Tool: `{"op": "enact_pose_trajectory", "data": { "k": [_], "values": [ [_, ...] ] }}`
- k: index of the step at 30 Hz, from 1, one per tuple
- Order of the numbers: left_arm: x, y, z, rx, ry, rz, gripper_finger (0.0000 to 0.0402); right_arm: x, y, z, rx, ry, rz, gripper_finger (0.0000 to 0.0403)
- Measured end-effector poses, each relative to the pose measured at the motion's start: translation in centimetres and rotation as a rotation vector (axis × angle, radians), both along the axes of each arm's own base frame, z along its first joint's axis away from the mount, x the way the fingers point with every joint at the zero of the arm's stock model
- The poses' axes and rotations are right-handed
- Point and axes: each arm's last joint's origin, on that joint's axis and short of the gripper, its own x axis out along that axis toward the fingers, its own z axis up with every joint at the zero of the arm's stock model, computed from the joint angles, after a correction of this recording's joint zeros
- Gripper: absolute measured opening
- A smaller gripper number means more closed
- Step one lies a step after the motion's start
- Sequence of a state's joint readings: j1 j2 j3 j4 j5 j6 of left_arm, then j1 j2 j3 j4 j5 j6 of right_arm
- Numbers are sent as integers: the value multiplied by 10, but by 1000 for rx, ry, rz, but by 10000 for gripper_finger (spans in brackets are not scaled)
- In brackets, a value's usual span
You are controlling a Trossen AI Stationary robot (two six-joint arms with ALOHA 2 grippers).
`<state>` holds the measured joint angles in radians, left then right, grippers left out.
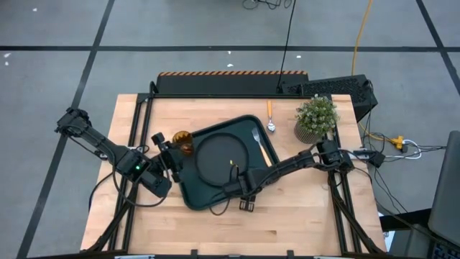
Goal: Pick and place plate/cup/fork/spoon on tray
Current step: Move the black tray to the center of the table
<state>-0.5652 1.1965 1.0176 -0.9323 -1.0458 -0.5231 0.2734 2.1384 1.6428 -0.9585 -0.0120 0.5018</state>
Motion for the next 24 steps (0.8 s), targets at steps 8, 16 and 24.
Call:
{"op": "enact_pose_trajectory", "data": {
  "k": [8,16,24],
  "values": [
    [1,1,0,7,1,0,193,4,13,1,83,-41,-224,148],
    [1,1,0,7,1,0,193,6,23,1,132,-76,-311,148],
    [1,1,0,6,0,1,193,6,34,2,159,-101,-366,148]
  ]
}}
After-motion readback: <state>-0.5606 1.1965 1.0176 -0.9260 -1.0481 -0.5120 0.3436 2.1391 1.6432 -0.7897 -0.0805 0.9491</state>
